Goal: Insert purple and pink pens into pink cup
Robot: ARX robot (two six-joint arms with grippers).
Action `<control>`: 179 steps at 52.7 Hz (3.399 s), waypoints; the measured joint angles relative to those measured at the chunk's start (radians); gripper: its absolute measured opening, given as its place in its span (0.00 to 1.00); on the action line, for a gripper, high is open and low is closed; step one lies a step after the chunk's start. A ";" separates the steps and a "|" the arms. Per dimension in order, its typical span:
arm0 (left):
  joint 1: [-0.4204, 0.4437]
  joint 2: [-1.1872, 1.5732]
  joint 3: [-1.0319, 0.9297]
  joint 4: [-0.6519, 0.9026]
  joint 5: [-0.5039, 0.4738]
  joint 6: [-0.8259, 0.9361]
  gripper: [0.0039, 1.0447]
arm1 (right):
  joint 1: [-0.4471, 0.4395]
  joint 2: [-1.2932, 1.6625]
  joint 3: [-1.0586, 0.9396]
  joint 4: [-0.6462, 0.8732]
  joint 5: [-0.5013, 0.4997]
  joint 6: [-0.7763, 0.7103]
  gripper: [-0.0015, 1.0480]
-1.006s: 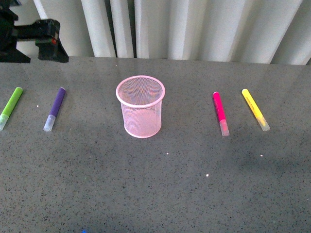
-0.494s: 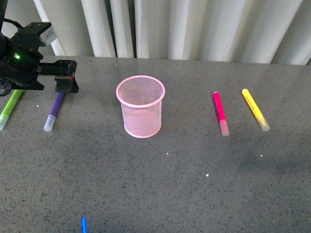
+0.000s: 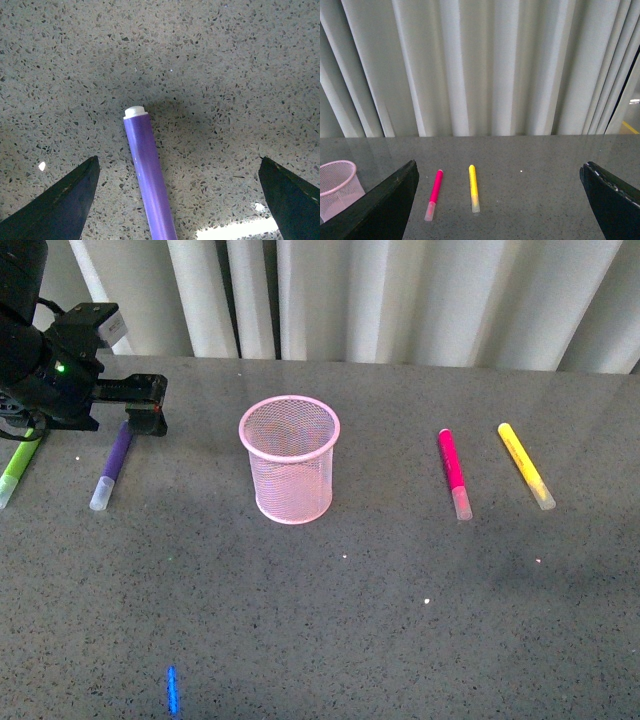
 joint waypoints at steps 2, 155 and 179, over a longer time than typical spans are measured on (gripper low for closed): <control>0.000 0.004 0.004 0.000 -0.003 0.000 0.94 | 0.000 0.000 0.000 0.000 0.000 0.000 0.93; -0.452 -0.210 -0.609 1.244 -0.249 -0.568 0.12 | 0.000 0.000 0.000 0.000 0.000 0.000 0.93; -0.454 -0.151 -0.553 1.242 -0.257 -0.582 0.12 | 0.000 0.000 0.000 0.000 0.000 0.000 0.93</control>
